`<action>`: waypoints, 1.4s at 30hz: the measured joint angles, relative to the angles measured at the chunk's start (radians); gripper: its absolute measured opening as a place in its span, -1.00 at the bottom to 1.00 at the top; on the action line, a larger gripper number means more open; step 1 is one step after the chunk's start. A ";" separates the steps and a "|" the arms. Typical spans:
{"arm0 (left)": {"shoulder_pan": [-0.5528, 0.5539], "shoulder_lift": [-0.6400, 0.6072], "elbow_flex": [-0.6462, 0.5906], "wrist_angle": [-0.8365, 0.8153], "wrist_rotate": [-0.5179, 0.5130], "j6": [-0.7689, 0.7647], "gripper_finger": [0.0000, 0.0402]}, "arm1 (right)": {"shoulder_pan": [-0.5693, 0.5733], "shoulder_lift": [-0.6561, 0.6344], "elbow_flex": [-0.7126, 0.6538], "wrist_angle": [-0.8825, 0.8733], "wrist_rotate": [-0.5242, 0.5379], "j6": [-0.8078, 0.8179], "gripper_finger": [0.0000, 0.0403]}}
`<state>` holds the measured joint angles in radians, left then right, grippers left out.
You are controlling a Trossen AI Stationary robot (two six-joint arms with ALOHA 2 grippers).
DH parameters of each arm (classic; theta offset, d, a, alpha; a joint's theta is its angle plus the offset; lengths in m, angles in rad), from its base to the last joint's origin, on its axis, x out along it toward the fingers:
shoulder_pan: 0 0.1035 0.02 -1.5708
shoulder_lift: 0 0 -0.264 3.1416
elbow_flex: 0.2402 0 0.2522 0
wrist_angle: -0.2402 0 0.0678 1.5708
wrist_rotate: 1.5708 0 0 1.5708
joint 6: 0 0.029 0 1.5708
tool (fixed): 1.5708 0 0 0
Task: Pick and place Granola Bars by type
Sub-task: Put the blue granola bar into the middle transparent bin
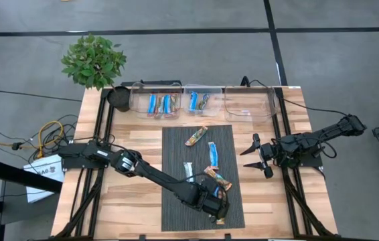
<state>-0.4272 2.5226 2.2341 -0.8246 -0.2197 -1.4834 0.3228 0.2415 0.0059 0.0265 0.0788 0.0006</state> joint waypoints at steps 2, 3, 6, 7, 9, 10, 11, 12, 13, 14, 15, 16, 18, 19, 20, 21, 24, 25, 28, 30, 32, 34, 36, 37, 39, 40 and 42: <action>0.003 0.006 0.000 0.003 0.004 0.011 0.13 | 0.000 0.001 0.000 0.001 0.000 0.000 0.10; 0.005 0.012 0.000 -0.003 0.005 0.016 0.13 | 0.000 0.001 0.000 0.001 0.000 0.000 0.10; 0.009 0.019 0.000 0.008 0.004 0.019 0.13 | 0.000 0.001 0.000 0.001 0.000 0.000 0.10; 0.009 0.019 0.000 0.008 0.003 0.025 0.13 | 0.000 0.000 0.000 0.002 0.000 0.000 0.10; 0.012 0.025 0.001 0.010 0.000 0.036 0.12 | 0.000 0.001 0.000 0.000 0.000 0.000 0.10; 0.012 0.026 0.001 0.010 -0.002 0.041 0.12 | 0.000 0.001 0.000 0.001 0.000 0.000 0.10; 0.012 0.026 0.001 0.010 -0.002 0.048 0.12 | 0.000 0.000 0.000 0.002 0.000 0.000 0.10; 0.012 0.026 0.001 0.010 0.002 0.050 0.12 | 0.000 0.001 0.000 0.002 0.000 0.000 0.10; 0.012 0.026 0.001 0.010 0.006 0.051 0.11 | 0.000 0.001 0.000 0.002 0.000 0.000 0.10; 0.012 0.026 0.001 0.009 0.008 0.051 0.09 | 0.000 0.001 0.000 0.002 0.000 0.000 0.10; 0.012 0.026 0.001 0.008 0.009 0.051 0.06 | 0.000 0.001 0.000 0.002 0.000 0.000 0.10; 0.012 0.027 0.001 0.005 0.009 0.052 0.02 | 0.000 0.001 0.000 0.002 0.000 0.000 0.10; 0.012 0.027 0.001 0.002 0.009 0.063 -0.07 | 0.000 0.001 0.000 0.002 0.000 0.000 0.10; 0.012 0.028 0.001 0.003 0.014 0.070 -0.12 | 0.000 0.001 0.000 0.002 0.000 0.000 0.10; 0.012 0.028 0.001 0.005 0.023 0.077 -0.17 | 0.000 0.001 0.000 0.002 0.000 0.000 0.10; 0.013 0.028 0.001 0.005 0.031 0.083 -0.23 | 0.000 0.001 0.000 0.002 0.000 0.000 0.10; 0.012 0.029 0.001 0.004 0.037 0.093 -0.38 | 0.000 0.001 0.000 0.002 0.000 0.000 0.10; 0.011 0.030 0.001 0.005 0.039 0.092 -0.42 | 0.000 0.001 0.000 0.002 0.000 0.000 0.10; 0.011 0.030 0.001 0.005 0.041 0.093 -0.53 | 0.000 0.001 0.000 0.002 0.000 0.000 0.10; 0.011 0.030 0.000 0.004 0.041 0.093 -0.58 | 0.000 0.001 0.000 0.002 0.000 0.000 0.10; 0.010 0.030 0.000 0.005 0.042 0.094 -0.63 | 0.000 0.001 0.000 0.002 0.000 0.000 0.10; 0.009 0.031 0.000 0.005 0.041 0.101 -0.66 | 0.000 0.001 0.000 0.003 0.000 0.000 0.10; 0.009 0.030 0.000 0.005 0.040 0.109 -0.69 | 0.000 0.001 0.000 0.003 0.000 0.000 0.10; 0.009 0.029 0.000 0.005 0.038 0.112 -0.70 | 0.000 0.001 0.000 0.003 0.000 0.000 0.10; 0.008 0.028 0.002 0.002 0.031 0.117 -0.71 | 0.000 0.001 0.000 0.003 0.000 0.000 0.10; 0.008 0.028 0.011 -0.009 0.024 0.117 -0.71 | 0.000 0.001 0.000 0.003 0.000 0.000 0.10; 0.007 0.028 0.032 -0.035 0.002 0.119 -0.71 | 0.000 0.001 0.000 0.003 0.000 0.000 0.10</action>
<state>-0.4198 2.5507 2.2664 -0.8591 -0.2178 -1.3644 0.3229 0.2420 0.0059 0.0292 0.0788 0.0005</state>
